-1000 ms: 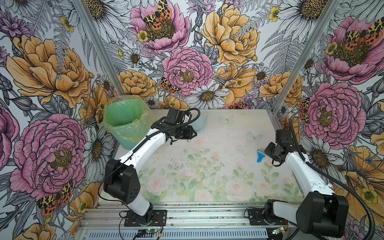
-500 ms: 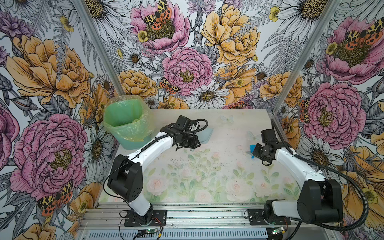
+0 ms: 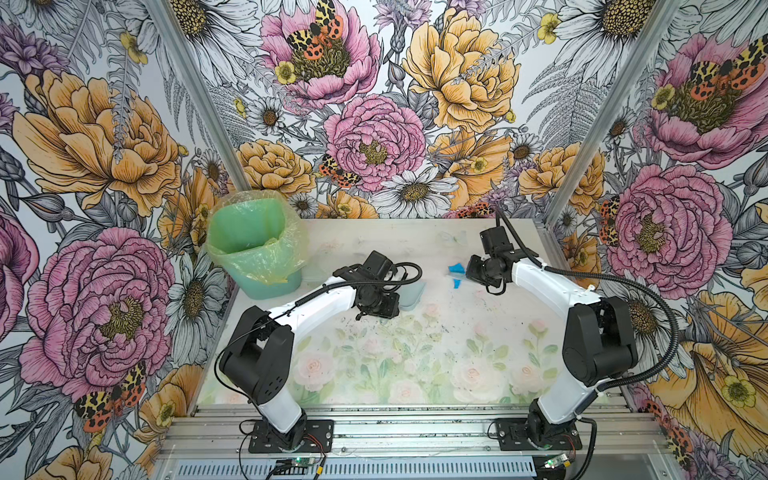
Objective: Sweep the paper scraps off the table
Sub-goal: 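Lower the empty dustpan to the table while the right gripper brushes toward the blue scrap, then sweep the bright blue scrap into the dustpan with the right gripper's brush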
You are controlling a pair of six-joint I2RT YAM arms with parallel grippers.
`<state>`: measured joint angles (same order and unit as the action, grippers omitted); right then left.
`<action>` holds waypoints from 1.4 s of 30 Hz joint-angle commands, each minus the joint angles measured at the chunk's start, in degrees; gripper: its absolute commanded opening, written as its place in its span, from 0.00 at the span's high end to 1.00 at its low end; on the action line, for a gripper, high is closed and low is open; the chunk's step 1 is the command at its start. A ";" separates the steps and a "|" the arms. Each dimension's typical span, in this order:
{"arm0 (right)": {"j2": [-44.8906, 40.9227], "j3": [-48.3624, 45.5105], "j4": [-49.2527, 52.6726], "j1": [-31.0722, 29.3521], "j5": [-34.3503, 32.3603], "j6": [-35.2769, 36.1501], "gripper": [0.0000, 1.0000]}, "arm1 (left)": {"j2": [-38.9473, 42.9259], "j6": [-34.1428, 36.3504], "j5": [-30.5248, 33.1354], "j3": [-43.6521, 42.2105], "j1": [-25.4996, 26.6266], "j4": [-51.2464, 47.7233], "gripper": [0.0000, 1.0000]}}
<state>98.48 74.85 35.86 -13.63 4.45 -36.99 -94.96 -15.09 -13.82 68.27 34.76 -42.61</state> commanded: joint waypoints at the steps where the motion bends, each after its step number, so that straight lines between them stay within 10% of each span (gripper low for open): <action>1: 0.76 2.83 -0.85 -0.51 1.89 1.60 1.00 | -2.21 -1.52 4.86 -1.29 0.74 0.96 1.00; 42: 6.73 6.23 -0.70 0.10 -3.32 7.39 1.00 | -15.74 -2.00 9.11 5.38 7.20 -0.42 1.00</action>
<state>105.78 81.60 35.68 -12.53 0.30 -30.30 -109.34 -16.53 -5.28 72.77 41.52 -43.07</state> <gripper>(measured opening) 0.172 0.222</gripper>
